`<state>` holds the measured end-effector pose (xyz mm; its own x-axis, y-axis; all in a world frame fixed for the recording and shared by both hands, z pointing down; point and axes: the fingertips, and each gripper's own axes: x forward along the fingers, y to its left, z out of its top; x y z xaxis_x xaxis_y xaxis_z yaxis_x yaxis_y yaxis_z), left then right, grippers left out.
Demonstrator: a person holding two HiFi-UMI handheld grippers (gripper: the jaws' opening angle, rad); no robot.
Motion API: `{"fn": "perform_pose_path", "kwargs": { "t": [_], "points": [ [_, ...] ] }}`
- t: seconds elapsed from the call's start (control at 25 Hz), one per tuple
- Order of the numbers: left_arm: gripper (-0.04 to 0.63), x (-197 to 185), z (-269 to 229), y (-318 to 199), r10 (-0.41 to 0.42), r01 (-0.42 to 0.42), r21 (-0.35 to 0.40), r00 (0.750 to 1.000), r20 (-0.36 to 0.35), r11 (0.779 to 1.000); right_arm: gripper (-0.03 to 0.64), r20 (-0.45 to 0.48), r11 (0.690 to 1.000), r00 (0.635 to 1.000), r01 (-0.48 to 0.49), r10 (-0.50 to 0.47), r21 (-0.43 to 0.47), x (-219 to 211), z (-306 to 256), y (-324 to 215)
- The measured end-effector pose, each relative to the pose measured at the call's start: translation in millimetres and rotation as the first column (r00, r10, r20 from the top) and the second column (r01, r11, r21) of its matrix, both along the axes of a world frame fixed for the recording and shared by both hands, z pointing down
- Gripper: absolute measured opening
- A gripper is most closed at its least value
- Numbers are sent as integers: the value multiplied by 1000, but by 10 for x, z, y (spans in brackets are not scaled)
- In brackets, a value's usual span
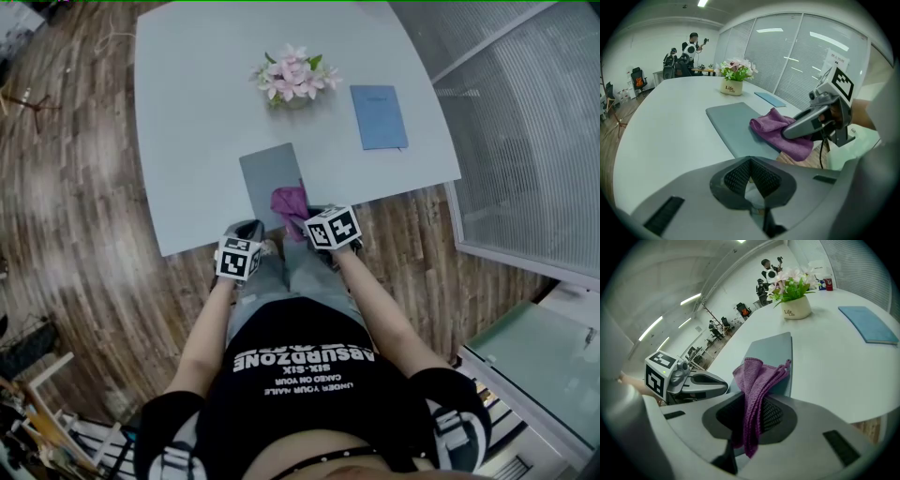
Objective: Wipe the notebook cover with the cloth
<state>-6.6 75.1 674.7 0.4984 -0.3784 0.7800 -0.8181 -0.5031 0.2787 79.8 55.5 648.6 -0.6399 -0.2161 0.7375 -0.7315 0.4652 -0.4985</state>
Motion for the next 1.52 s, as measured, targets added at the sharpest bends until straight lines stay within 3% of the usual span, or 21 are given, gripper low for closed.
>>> {"fn": "perform_pose_path", "kwargs": {
  "t": [0.36,0.76,1.52],
  "points": [
    [14,72,41,-45,21,-21,-18,1000,-7,1000,80,-35,998,997,-63,64,4,353,22,-107],
    [14,69,54,-47,21,-21,-2,1000,5,1000,80,-111,994,990,-80,88,70,536,116,-59],
    [14,66,55,-29,65,-66,-30,996,-61,997,80,-163,997,986,-22,34,75,516,180,-60]
  ]
}}
